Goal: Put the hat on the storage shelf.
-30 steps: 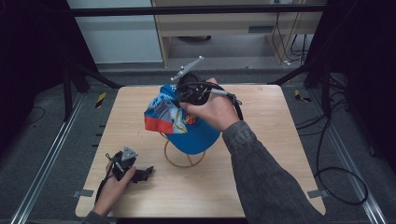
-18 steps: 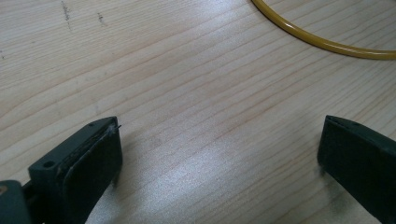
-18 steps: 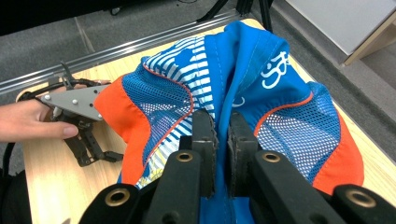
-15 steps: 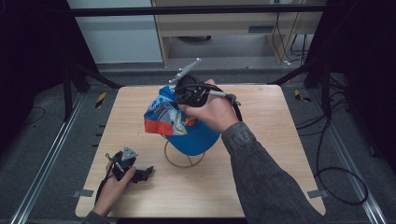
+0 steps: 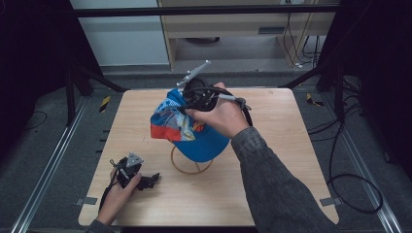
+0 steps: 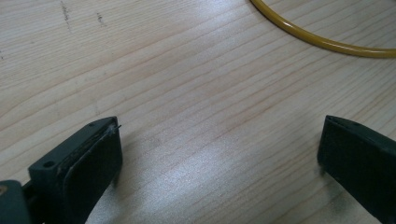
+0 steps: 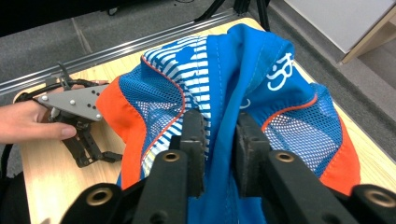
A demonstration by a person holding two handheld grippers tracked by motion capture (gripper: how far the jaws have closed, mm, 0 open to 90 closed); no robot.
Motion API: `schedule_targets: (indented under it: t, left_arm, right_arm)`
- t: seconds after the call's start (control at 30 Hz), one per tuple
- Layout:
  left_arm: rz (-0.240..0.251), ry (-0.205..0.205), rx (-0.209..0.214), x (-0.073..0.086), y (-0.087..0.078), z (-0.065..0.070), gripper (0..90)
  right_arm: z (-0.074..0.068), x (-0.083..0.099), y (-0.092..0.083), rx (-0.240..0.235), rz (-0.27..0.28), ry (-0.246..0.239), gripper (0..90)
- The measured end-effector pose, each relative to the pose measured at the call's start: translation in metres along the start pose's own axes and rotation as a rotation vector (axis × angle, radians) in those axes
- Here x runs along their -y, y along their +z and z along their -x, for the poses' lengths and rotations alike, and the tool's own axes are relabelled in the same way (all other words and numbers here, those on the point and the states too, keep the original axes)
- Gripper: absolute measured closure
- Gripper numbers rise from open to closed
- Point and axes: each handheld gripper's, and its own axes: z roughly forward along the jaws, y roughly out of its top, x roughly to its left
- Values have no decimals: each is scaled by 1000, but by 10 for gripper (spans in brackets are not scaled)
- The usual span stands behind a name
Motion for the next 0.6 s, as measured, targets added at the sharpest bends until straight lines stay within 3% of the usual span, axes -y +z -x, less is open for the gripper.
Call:
schedule_targets:
  t: [0.4,0.6]
  left_arm:
    - [-2,2,3,0,0,0,0]
    - [-2,2,3,0,0,0,0]
  right_arm:
    - [3,2,2,34,-12,28,523]
    - [3,2,3,31,-17,36,471]
